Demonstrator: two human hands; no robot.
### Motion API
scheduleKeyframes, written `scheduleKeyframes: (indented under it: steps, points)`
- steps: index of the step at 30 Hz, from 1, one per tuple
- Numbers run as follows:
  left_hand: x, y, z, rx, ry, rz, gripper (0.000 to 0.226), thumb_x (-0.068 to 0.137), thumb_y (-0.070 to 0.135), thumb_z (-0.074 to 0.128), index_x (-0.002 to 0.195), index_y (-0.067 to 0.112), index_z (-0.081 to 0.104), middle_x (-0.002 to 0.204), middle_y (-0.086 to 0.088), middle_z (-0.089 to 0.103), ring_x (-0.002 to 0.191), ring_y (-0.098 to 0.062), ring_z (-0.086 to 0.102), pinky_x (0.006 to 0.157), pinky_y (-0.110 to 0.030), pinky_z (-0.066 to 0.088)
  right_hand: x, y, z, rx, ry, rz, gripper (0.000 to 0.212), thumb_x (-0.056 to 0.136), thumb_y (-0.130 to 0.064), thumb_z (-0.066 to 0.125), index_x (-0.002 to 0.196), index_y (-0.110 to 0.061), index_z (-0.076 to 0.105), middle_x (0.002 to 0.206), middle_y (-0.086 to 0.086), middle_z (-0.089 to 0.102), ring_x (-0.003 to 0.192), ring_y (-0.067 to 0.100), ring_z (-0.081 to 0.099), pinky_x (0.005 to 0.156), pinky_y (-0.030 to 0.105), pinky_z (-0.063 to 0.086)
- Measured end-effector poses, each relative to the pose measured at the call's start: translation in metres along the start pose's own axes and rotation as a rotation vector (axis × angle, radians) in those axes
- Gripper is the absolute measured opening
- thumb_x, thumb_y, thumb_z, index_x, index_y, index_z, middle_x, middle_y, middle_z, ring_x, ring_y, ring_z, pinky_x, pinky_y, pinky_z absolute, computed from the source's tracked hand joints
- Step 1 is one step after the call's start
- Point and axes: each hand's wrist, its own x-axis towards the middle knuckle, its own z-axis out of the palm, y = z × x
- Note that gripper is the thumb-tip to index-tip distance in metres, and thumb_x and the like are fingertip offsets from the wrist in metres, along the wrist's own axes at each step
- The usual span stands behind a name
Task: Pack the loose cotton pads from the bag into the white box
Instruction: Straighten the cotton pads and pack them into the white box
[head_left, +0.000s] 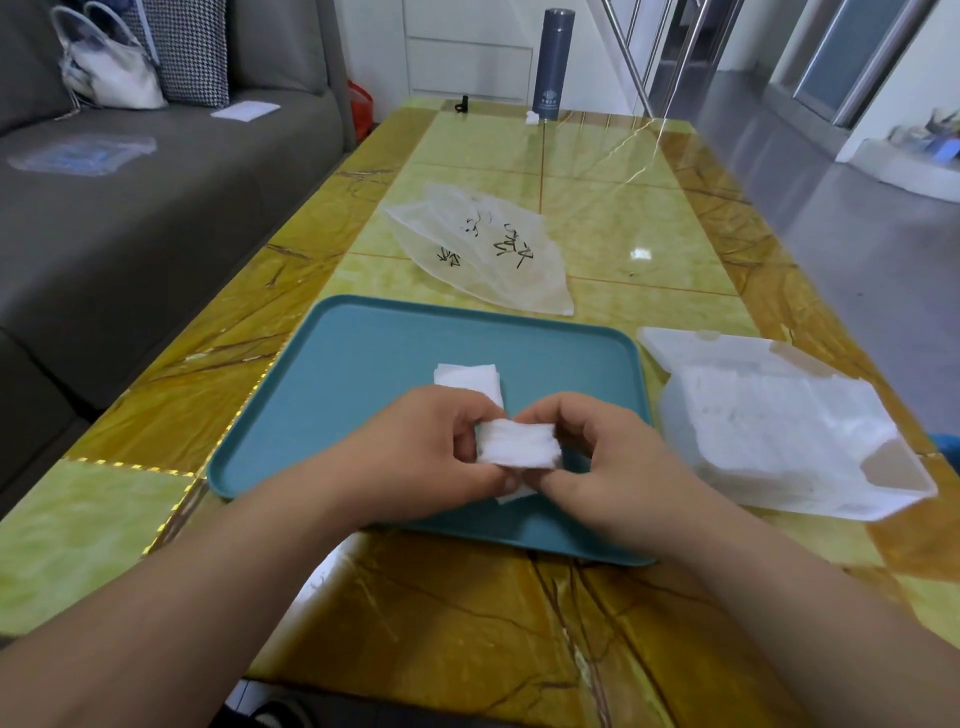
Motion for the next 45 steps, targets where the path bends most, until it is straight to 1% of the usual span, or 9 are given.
scheduleKeyframes:
  steps: [7, 14, 16, 19, 24, 27, 32, 38, 45]
  points:
    - [0.004, 0.001, 0.010, 0.009, 0.004, -0.063, 0.027, 0.078, 0.045, 0.084, 0.092, 0.028, 0.067, 0.062, 0.011, 0.059, 0.053, 0.000, 0.051, 0.049, -0.017, 0.035, -0.002, 0.000, 0.014, 0.137, 0.100, 0.146, 0.058, 0.085, 0.009, 0.061, 0.121, -0.036, 0.058, 0.119, -0.012, 0.067, 0.107, 0.005, 0.066, 0.082, 0.006, 0.050]
    - [0.006, 0.003, 0.017, -0.058, 0.007, -0.044, 0.021, 0.083, 0.033, 0.079, 0.096, 0.023, 0.065, 0.079, 0.000, 0.071, 0.075, -0.016, 0.067, 0.069, -0.035, 0.053, 0.003, -0.002, 0.026, 0.299, 0.089, 0.229, 0.085, 0.084, 0.017, 0.052, 0.153, -0.032, 0.044, 0.136, -0.011, 0.052, 0.110, -0.001, 0.057, 0.073, -0.002, 0.043]
    - [0.007, 0.001, 0.013, -0.065, 0.014, -0.029, 0.020, 0.085, 0.031, 0.078, 0.097, 0.021, 0.065, 0.081, -0.003, 0.071, 0.076, -0.020, 0.067, 0.071, -0.041, 0.053, 0.003, -0.004, 0.023, 0.283, 0.083, 0.207, 0.081, 0.085, 0.014, 0.052, 0.152, -0.031, 0.045, 0.140, -0.012, 0.055, 0.120, 0.002, 0.057, 0.079, 0.000, 0.043]
    - [0.006, 0.001, 0.006, -0.135, 0.008, 0.026, 0.020, 0.085, 0.023, 0.078, 0.102, 0.023, 0.068, 0.077, 0.000, 0.072, 0.068, -0.017, 0.065, 0.064, -0.034, 0.052, 0.001, -0.007, 0.014, 0.164, 0.157, 0.140, 0.058, 0.084, 0.006, 0.061, 0.127, -0.033, 0.061, 0.115, -0.016, 0.068, 0.096, -0.006, 0.064, 0.073, 0.001, 0.045]
    - [0.025, -0.012, -0.007, -0.169, 0.462, -0.111, 0.027, 0.090, 0.025, 0.071, 0.116, 0.030, 0.070, 0.105, 0.014, 0.071, 0.080, -0.004, 0.063, 0.080, -0.027, 0.055, 0.002, -0.003, 0.006, 0.142, 0.316, 0.184, 0.032, 0.084, -0.009, 0.073, 0.107, -0.031, 0.067, 0.093, -0.016, 0.072, 0.085, -0.006, 0.064, 0.065, 0.002, 0.044]
    - [0.030, -0.023, -0.006, 0.041, 0.355, -0.210, 0.049, 0.095, 0.039, 0.068, 0.141, 0.030, 0.057, 0.133, 0.012, 0.062, 0.106, -0.010, 0.062, 0.097, -0.027, 0.046, 0.003, -0.001, 0.006, 0.147, 0.330, 0.204, 0.030, 0.085, -0.010, 0.074, 0.105, -0.031, 0.066, 0.093, -0.017, 0.070, 0.086, -0.009, 0.061, 0.063, 0.001, 0.043]
    - [0.031, -0.021, 0.000, 0.041, 0.246, -0.240, 0.068, 0.083, 0.038, 0.081, 0.146, 0.030, 0.055, 0.133, 0.004, 0.064, 0.117, -0.018, 0.063, 0.107, -0.034, 0.048, 0.005, 0.001, 0.007, 0.152, 0.347, 0.227, 0.024, 0.086, -0.019, 0.075, 0.106, -0.030, 0.068, 0.092, -0.017, 0.072, 0.084, -0.007, 0.063, 0.064, 0.007, 0.045]
    - [0.030, -0.018, -0.005, -0.186, 0.248, -0.330, 0.035, 0.070, 0.020, 0.091, 0.099, 0.021, 0.071, 0.091, 0.002, 0.070, 0.081, -0.017, 0.067, 0.062, -0.026, 0.050, 0.006, 0.003, 0.004, 0.186, 0.349, 0.236, 0.023, 0.086, -0.016, 0.076, 0.104, -0.028, 0.070, 0.092, -0.013, 0.072, 0.083, -0.005, 0.063, 0.063, 0.004, 0.044]
    - [0.021, -0.008, -0.010, -0.245, 0.268, -0.161, 0.009, 0.083, 0.021, 0.082, 0.088, 0.027, 0.079, 0.080, 0.004, 0.075, 0.069, -0.005, 0.063, 0.058, -0.013, 0.046, 0.007, 0.007, -0.001, 0.213, 0.371, 0.242, 0.024, 0.086, -0.019, 0.077, 0.106, -0.031, 0.070, 0.094, -0.015, 0.073, 0.082, -0.004, 0.065, 0.064, 0.004, 0.046]
